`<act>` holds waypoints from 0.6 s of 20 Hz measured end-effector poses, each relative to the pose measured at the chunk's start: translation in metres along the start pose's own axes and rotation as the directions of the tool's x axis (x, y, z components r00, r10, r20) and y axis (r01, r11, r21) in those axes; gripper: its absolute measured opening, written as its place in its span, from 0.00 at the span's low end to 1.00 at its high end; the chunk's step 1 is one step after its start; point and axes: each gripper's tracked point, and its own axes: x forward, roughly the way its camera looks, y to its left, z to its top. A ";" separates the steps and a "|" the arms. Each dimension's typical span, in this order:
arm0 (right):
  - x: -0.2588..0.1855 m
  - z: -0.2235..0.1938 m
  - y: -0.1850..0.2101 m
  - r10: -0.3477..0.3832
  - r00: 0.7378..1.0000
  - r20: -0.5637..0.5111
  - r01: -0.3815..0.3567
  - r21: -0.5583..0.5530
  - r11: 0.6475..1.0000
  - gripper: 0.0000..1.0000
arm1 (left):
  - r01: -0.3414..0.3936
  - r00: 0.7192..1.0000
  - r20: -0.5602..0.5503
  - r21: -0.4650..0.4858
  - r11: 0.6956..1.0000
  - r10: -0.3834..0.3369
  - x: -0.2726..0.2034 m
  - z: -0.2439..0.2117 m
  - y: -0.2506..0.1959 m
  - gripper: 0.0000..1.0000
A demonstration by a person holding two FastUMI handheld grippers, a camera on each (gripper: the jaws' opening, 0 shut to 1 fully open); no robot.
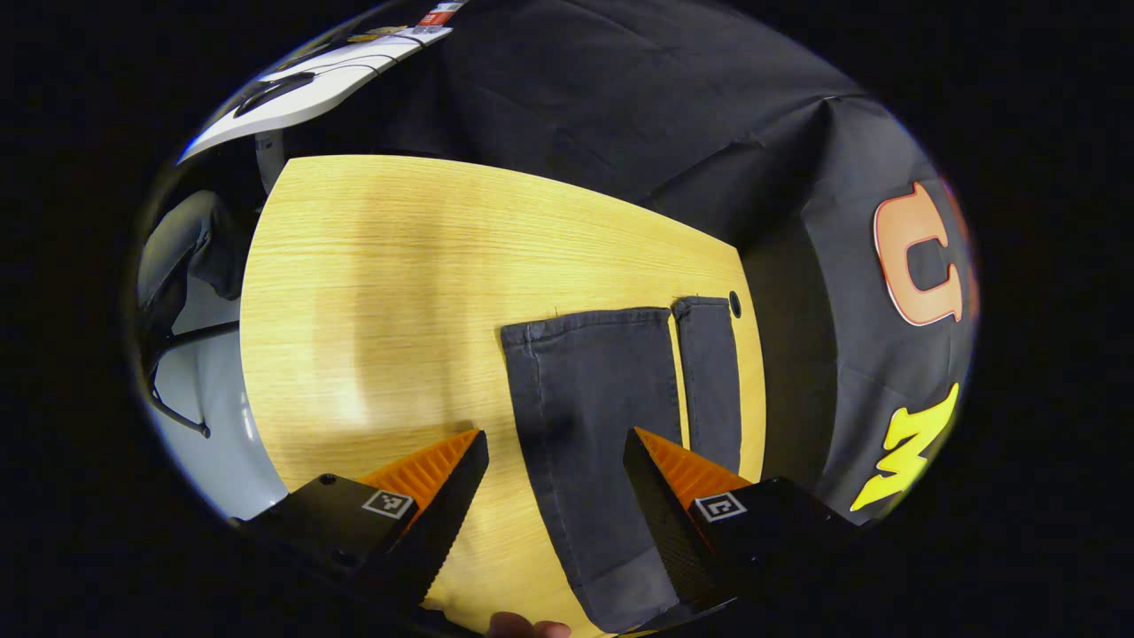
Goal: Grasp the waist and the cuffs of the jeans and fold them to make the two legs overlap; first hold the waist and fold one-third of the jeans toward the cuffs, then hold the cuffs and fold the remaining one-third in the same direction to finish folding.
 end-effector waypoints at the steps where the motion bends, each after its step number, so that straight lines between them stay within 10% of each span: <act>1: 0.003 0.000 0.000 -0.008 1.000 -0.001 0.008 -0.003 1.000 0.92 | -0.007 1.000 -0.002 0.000 1.000 0.007 0.003 0.000 0.000 0.99; 12: 0.035 0.011 -0.005 -0.065 0.998 -0.014 0.065 0.015 0.998 1.00 | 0.014 1.000 -0.023 0.016 1.000 -0.014 0.032 0.004 -0.028 1.00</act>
